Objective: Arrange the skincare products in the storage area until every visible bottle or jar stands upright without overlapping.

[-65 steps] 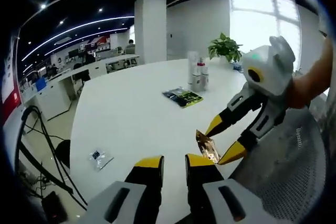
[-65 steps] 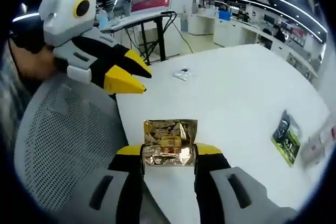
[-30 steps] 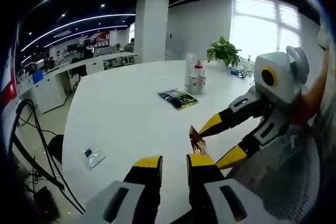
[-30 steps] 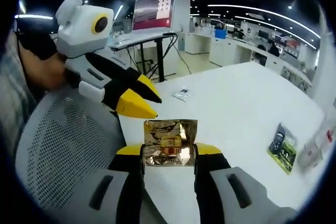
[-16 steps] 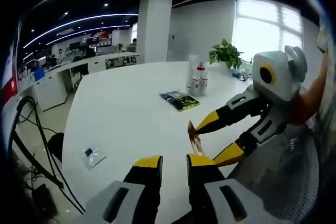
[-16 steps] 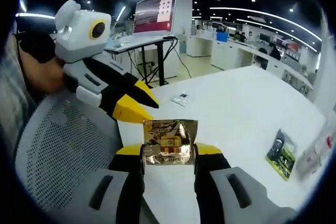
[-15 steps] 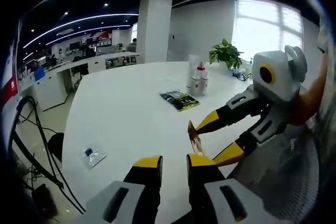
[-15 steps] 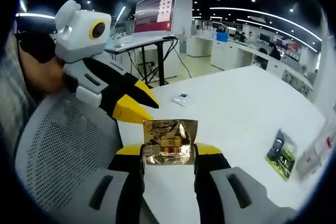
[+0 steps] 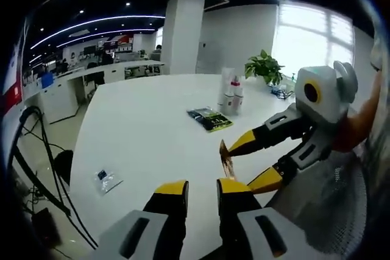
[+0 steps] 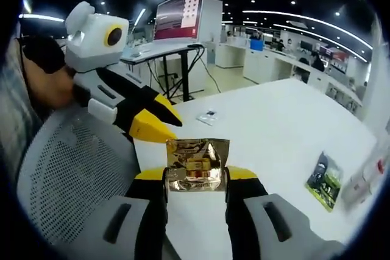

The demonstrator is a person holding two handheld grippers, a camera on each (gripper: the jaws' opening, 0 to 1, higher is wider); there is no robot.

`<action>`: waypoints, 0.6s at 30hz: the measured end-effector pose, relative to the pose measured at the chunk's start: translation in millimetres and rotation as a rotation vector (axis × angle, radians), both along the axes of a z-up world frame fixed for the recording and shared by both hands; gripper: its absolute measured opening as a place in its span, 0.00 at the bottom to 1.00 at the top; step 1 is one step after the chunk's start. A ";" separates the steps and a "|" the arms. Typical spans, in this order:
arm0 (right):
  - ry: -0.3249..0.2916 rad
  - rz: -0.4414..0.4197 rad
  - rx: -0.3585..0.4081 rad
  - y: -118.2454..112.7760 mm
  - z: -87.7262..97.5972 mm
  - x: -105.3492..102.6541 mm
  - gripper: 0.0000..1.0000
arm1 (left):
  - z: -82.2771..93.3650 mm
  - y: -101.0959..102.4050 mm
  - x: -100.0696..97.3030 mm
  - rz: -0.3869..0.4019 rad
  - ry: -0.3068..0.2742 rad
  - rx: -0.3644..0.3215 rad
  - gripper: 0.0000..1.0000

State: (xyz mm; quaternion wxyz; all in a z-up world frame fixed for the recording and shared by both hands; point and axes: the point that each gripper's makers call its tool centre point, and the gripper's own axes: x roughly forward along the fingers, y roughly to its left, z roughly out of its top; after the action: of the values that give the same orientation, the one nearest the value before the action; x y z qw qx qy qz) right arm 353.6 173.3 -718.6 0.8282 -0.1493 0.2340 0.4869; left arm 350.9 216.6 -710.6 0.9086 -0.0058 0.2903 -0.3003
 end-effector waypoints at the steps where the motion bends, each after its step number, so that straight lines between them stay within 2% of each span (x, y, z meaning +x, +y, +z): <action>1: -0.004 0.002 0.001 0.5 0.8 -0.1 0.34 | 0.8 -0.2 0.1 0.002 -0.001 -0.004 0.19; 18: -0.025 0.017 -0.004 2.5 4.4 0.7 0.34 | 1.5 -0.9 0.4 0.005 0.002 -0.016 0.19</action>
State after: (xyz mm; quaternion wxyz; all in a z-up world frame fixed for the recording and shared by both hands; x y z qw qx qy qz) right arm 354.4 175.8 -714.2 0.8264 -0.1590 0.2234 0.4917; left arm 351.3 215.7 -709.1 0.9090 -0.0142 0.2890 -0.3001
